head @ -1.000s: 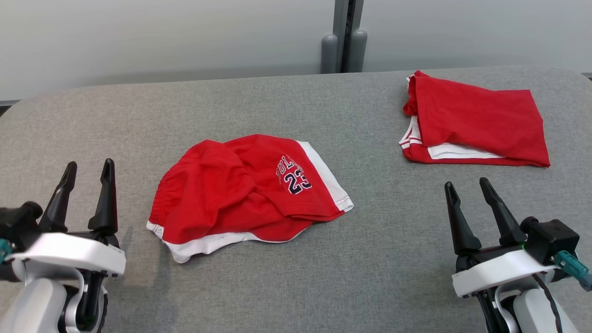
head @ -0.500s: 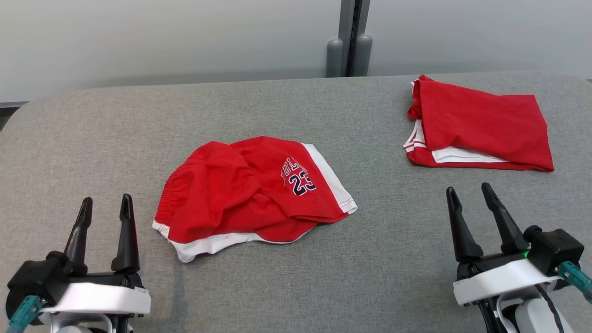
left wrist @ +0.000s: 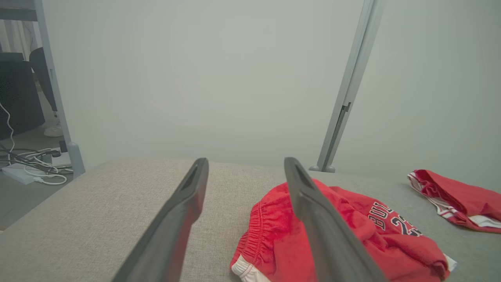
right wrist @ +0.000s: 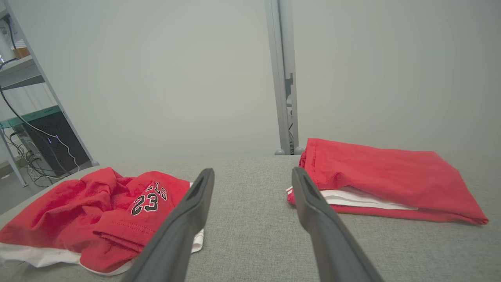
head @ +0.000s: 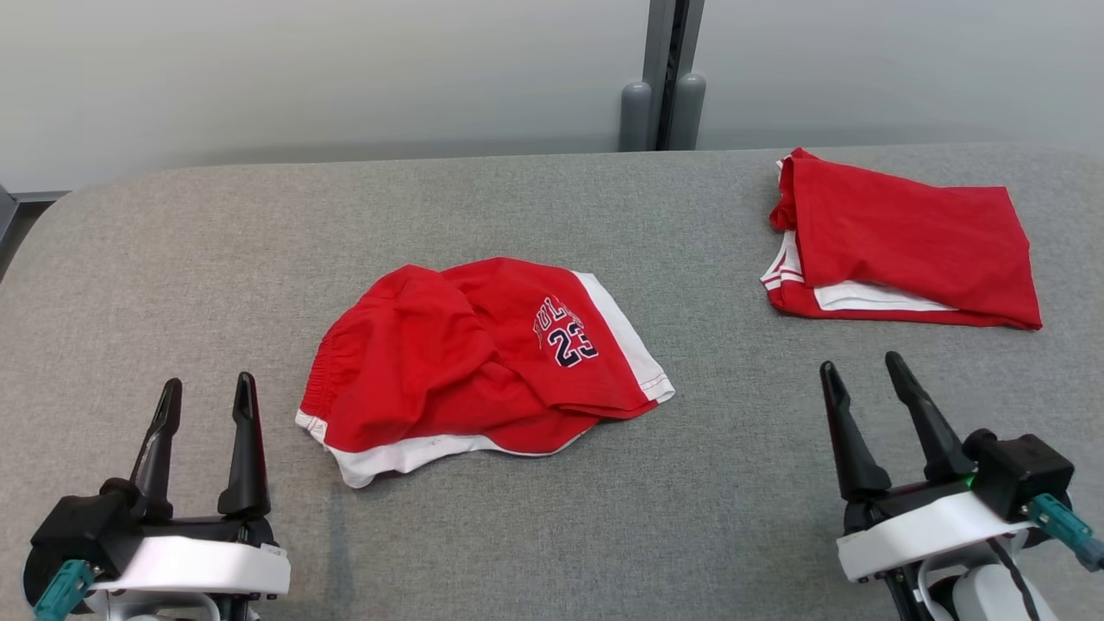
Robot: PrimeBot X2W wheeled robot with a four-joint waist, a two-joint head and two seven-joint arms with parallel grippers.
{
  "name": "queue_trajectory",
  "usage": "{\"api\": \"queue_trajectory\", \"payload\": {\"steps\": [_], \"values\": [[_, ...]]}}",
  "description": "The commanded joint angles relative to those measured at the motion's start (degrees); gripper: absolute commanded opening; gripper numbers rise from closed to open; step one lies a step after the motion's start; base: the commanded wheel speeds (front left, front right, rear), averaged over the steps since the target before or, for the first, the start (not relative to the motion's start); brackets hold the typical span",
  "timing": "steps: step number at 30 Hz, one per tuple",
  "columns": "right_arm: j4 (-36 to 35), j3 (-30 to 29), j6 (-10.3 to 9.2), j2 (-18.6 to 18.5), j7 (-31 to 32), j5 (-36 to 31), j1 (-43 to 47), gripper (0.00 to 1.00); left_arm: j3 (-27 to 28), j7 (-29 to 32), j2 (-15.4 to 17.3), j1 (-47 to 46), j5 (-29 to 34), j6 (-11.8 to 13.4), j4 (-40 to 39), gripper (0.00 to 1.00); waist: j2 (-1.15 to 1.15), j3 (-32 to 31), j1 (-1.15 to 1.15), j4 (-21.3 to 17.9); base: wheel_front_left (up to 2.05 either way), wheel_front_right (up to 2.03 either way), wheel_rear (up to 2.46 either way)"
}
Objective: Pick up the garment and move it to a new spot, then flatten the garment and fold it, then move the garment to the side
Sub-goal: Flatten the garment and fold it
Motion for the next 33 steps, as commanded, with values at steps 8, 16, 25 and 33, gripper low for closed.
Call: {"api": "queue_trajectory", "payload": {"steps": [8,16,25,33], "values": [[4.65,7.38,0.02,-2.19,-0.04,2.22,-3.5,1.0,1.06,-0.29,-1.66,-0.45,2.18,-1.99,1.31,1.0,0.0,-0.32,0.0,1.87,0.0,0.0,0.0],[10.78,19.92,0.02,-5.25,6.03,5.71,-10.07,1.0,1.41,-0.29,-2.73,-0.91,2.59,-2.65,2.6,1.0,0.0,-0.24,0.0,5.69,0.0,0.0,0.0],[19.56,25.24,0.02,-10.15,16.26,4.54,-17.89,1.0,1.69,-0.29,-3.7,-2.02,2.24,-3.38,3.71,1.0,0.0,1.72,0.0,10.54,0.0,0.0,0.0],[23.94,25.54,0.01,-10.9,19.64,5.54,-21.04,1.0,2.2,-0.29,-4.08,-2.9,2.6,-3.89,4.31,1.0,0.0,2.92,0.0,13.27,0.0,0.0,0.0]]}}
